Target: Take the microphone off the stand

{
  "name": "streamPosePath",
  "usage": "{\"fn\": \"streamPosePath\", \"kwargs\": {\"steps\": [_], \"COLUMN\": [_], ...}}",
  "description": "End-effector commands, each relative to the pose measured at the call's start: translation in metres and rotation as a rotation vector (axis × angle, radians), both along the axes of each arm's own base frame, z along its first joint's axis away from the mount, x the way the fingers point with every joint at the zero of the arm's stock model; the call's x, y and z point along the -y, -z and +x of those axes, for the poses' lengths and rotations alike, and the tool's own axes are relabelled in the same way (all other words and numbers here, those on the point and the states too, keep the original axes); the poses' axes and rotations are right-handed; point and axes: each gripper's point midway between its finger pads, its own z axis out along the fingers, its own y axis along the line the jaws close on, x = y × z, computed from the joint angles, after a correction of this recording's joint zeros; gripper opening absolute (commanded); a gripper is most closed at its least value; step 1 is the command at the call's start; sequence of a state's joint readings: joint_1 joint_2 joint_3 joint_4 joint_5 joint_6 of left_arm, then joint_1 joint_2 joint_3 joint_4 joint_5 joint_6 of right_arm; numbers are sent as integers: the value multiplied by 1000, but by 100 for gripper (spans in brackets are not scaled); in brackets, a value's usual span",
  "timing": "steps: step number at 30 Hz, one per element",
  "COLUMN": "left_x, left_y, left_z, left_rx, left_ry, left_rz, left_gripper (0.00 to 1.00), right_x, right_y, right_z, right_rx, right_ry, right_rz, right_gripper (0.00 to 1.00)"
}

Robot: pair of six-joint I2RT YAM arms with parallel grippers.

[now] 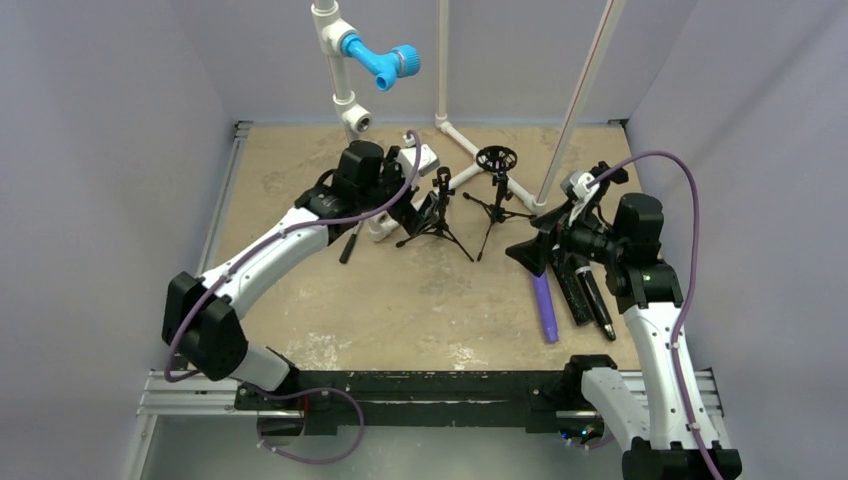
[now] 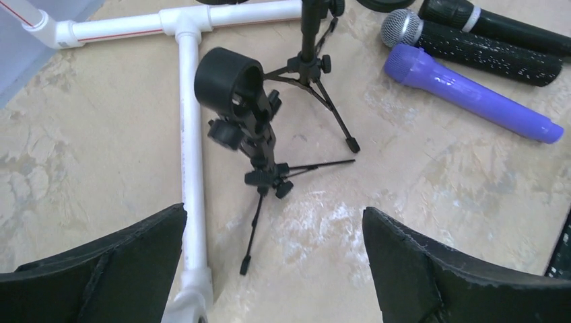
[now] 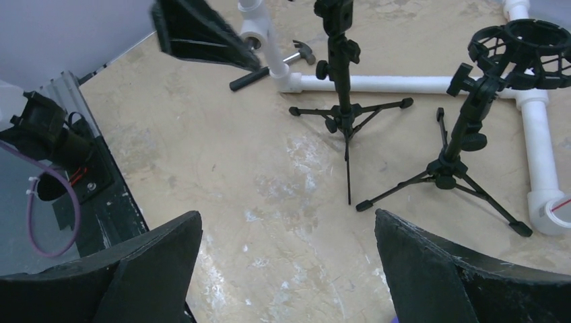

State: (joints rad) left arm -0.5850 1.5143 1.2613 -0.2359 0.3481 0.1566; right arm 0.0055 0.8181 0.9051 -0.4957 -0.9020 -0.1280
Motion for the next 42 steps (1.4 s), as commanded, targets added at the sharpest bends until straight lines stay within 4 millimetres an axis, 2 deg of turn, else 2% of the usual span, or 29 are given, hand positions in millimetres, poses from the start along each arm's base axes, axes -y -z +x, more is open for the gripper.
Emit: {"fn": "streamPosePath", "kwargs": {"steps": [1, 4, 6, 11, 16, 20, 26, 35, 42], "left_x": [-18, -25, -31, -57, -69, -78, -104, -174, -221], "left_y": [-24, -31, -32, -40, -40, -37, -38, -52, -68], "left_z": [-35, -64, -90, -140, -159, -161, -165, -133, -122], "left_rx": [-27, -30, -40, -18, 17, -13, 9, 124, 182], "left_ry": [20, 91, 169, 250, 272, 221, 119, -323, -627], "left_rz": [15, 44, 62, 69, 67, 84, 113, 19, -70], "left_gripper": [100, 100, 100, 100, 100, 100, 100, 100, 100], "right_x": [9, 19, 36, 52, 53, 53, 71, 100, 128], "right_y": [-26, -31, -33, -43, -46, -50, -56, -78, -92], "right_z": [15, 20, 22, 18, 20, 18, 23, 27, 23], "right_rx": [19, 10, 18, 81, 79, 78, 101, 150, 186], "right_ry": [120, 222, 322, 375, 384, 389, 492, 636, 787], "right_rz": [35, 41, 19, -65, -52, -46, -71, -125, -178], "right_gripper": [98, 98, 98, 98, 98, 98, 98, 98, 98]}}
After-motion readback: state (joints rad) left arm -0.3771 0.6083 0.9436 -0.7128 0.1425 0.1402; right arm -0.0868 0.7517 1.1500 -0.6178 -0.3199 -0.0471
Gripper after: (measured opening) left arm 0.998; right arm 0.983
